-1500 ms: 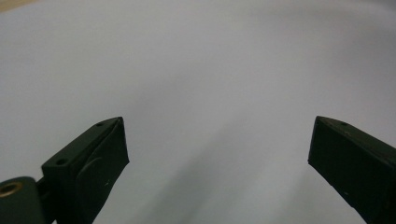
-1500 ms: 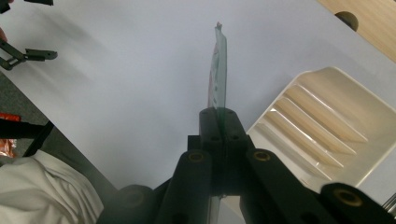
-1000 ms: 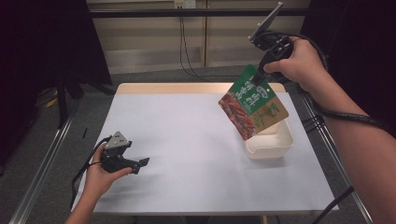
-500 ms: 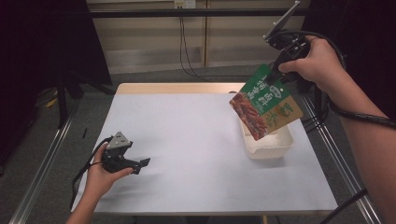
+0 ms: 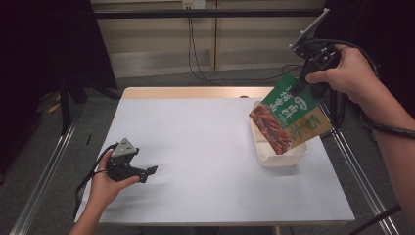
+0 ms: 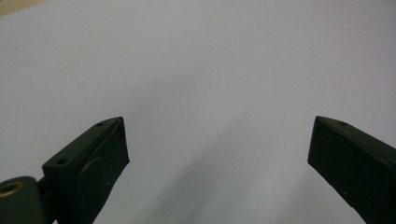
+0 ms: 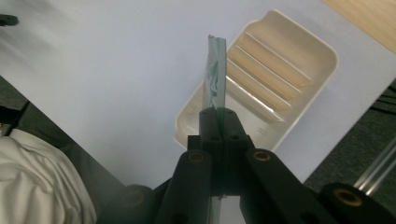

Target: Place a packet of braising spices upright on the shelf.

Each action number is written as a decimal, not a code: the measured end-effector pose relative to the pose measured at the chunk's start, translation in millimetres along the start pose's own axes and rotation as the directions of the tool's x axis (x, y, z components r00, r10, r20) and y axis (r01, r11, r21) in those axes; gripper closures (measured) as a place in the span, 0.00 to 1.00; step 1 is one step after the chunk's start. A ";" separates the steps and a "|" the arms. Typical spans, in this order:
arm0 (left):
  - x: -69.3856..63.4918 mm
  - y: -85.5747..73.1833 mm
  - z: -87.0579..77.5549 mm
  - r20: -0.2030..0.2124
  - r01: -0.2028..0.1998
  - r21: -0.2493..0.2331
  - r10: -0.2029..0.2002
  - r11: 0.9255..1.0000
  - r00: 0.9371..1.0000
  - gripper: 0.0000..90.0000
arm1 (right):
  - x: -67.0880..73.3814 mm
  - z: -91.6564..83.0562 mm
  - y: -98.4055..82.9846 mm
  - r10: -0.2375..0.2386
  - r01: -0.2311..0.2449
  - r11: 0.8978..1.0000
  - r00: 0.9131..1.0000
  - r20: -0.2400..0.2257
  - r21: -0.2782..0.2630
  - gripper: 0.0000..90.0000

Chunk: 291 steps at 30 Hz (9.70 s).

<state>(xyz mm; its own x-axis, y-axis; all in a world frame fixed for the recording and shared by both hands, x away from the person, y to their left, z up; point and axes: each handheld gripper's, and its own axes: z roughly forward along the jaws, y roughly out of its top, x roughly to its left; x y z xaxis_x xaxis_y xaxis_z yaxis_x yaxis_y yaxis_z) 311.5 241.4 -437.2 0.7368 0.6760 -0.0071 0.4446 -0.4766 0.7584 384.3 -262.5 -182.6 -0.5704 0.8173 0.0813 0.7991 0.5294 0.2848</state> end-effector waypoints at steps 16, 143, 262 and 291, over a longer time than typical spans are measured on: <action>-1.0 0.8 0.4 -0.013 -0.020 0.003 0.020 1.000 1.000 0.06 | -12.3 3.3 -18.2 0.004 -0.004 1.000 1.000 0.005 0.017 1.00; -4.4 3.9 1.9 -0.033 -0.032 -0.009 0.031 0.999 0.999 0.07 | -31.7 54.0 -58.0 -0.111 0.111 0.987 0.994 -0.009 0.119 0.93; 1.4 6.3 -5.0 0.008 -0.018 -0.048 0.018 0.999 1.000 0.07 | 81.7 142.4 18.6 -0.354 0.358 0.931 0.933 -0.065 0.066 0.16; -1.0 4.8 -2.4 0.013 -0.009 -0.032 0.009 0.999 1.000 0.07 | 113.8 233.8 -5.4 -0.390 0.397 0.917 0.914 -0.114 0.038 0.15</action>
<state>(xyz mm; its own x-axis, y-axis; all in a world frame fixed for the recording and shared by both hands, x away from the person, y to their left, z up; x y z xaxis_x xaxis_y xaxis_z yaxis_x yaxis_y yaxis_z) 311.7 239.8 -432.0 0.7476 0.6640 -0.0086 0.4215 -0.4645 0.7788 359.4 -119.1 -398.2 -0.8547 0.5142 0.0717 0.5139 0.8183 0.2573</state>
